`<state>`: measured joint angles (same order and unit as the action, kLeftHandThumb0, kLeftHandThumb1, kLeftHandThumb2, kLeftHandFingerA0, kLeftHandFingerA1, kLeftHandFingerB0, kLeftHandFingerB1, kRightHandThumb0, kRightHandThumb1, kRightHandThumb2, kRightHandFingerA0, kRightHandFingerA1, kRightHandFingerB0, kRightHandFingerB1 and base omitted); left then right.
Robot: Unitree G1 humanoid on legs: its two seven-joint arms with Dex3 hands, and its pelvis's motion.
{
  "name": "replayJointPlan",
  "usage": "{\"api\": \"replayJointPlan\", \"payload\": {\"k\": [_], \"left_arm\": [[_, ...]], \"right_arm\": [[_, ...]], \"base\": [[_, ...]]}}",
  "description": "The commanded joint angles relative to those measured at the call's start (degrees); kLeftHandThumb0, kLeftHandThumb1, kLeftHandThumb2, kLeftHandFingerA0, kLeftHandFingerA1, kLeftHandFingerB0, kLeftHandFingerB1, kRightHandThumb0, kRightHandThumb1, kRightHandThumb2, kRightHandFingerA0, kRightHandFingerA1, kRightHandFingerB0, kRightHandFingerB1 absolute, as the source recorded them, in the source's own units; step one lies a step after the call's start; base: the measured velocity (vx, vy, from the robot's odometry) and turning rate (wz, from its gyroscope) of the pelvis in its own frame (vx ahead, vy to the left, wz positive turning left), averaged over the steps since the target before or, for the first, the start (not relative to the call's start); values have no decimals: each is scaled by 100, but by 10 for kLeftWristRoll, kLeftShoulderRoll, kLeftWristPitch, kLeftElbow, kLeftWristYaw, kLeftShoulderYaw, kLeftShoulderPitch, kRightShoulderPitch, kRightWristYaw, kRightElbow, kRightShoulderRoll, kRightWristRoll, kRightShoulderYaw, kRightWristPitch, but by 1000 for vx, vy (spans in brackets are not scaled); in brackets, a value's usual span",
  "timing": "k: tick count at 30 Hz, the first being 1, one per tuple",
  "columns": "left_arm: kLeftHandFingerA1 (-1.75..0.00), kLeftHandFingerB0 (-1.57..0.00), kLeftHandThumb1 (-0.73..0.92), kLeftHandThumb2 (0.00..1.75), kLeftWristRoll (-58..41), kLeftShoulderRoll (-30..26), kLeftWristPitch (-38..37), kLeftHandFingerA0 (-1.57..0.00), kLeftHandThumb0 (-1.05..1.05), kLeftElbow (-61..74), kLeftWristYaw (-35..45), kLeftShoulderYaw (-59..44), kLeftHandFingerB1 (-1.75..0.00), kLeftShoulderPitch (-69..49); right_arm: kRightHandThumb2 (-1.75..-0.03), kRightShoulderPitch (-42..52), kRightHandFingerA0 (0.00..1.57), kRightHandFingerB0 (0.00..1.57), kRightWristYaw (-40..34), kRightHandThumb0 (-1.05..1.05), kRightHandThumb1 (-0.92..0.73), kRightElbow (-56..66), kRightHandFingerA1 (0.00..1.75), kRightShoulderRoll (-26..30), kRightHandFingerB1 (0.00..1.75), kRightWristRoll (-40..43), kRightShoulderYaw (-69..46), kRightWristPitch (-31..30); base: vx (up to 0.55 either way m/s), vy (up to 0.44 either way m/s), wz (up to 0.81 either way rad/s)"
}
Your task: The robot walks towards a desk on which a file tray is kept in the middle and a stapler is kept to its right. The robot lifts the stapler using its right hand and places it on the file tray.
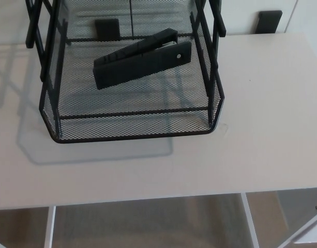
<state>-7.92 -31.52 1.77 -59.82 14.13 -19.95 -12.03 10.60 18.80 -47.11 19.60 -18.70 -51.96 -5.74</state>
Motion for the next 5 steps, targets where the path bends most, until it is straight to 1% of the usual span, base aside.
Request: {"api": "replayJointPlan", "payload": {"k": [1,2,3,4,5], "left_arm": [[-53,-39,80,64,-3,-15,-15,-56,-54,6,3,-7,-45,-2],[-52,-40,80,64,0,-16,-19,-58,-55,-1,1,-5,-45,1],[-53,-39,80,64,-4,-16,-20,-56,-55,-4,6,-8,-45,2],[-53,-39,80,64,-2,-16,-24,-56,-55,-14,4,-7,-45,6],[-53,-39,80,64,-2,-16,-24,-56,-55,-14,4,-7,-45,6]], "right_arm": [[-60,-18,49,0,-37,-64,-66,-43,72,13,20,134,-37,-18],[-60,-25,44,4,-43,-62,-62,-47,62,16,22,145,-48,-39],[-88,-23,48,2,-46,-65,-50,-49,69,18,24,137,-39,-35],[-61,-22,21,4,-30,-61,-63,-51,53,18,17,149,-41,-27],[-61,-22,21,4,-30,-61,-63,-51,53,18,17,149,-41,-27]], "base": [[0,0,0],[0,0,0],[0,0,0],[0,0,0],[0,0,0]]}}
